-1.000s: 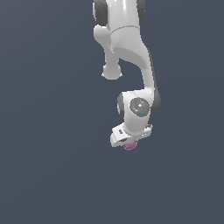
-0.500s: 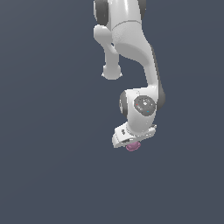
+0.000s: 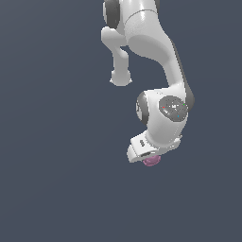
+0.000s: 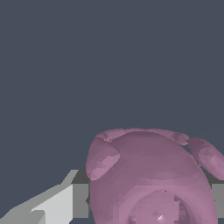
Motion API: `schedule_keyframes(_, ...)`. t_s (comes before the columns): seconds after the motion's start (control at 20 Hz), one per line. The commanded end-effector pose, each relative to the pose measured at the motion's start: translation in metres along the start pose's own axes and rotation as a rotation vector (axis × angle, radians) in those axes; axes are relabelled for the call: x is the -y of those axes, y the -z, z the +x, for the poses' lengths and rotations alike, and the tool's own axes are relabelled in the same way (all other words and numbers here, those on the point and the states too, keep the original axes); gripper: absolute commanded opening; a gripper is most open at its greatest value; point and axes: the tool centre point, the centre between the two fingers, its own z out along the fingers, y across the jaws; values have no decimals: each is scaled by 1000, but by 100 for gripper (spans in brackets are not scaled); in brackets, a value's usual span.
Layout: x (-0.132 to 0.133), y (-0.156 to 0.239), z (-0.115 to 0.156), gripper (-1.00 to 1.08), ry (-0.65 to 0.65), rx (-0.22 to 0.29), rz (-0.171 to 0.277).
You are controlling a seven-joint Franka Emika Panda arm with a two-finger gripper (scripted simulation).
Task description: Pick up the object and move it to a goal position.
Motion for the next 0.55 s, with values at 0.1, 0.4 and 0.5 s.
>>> schedule_keyframes(0.1,3,15,11,-100,0,1,0)
schedule_keyframes(0.4,4,22,17,-100,0,1,0)
schedule_keyframes(0.5,4,22,17,-100,0,1,0)
